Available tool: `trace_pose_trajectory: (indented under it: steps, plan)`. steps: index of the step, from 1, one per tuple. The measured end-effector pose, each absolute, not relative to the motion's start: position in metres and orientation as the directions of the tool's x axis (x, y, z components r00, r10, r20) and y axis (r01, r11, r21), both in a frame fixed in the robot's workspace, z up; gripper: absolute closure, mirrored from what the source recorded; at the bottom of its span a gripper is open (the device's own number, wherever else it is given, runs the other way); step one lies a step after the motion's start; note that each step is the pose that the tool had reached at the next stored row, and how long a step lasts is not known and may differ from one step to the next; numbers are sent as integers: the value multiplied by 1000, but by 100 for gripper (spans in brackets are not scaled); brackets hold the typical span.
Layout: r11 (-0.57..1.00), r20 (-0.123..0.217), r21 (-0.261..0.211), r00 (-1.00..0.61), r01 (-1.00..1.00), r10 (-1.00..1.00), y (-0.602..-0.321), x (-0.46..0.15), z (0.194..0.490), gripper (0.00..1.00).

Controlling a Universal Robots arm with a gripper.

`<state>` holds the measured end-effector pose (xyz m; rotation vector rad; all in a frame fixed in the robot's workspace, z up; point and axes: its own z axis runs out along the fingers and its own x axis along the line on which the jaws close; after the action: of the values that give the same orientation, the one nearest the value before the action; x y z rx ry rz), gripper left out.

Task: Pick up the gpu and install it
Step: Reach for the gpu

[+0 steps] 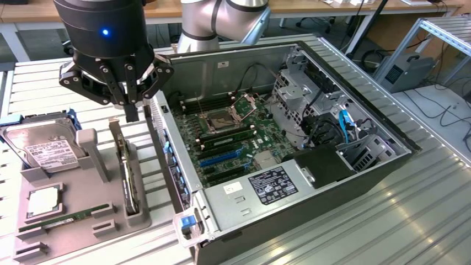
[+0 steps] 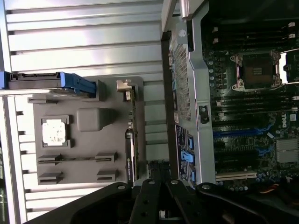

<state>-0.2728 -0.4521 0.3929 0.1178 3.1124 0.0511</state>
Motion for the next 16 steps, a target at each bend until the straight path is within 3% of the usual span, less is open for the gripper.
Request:
trace_pose_trajectory:
  steps: [16]
  plan:
    - [997,-25,33,-997,75,76,-459,-273,393,89]
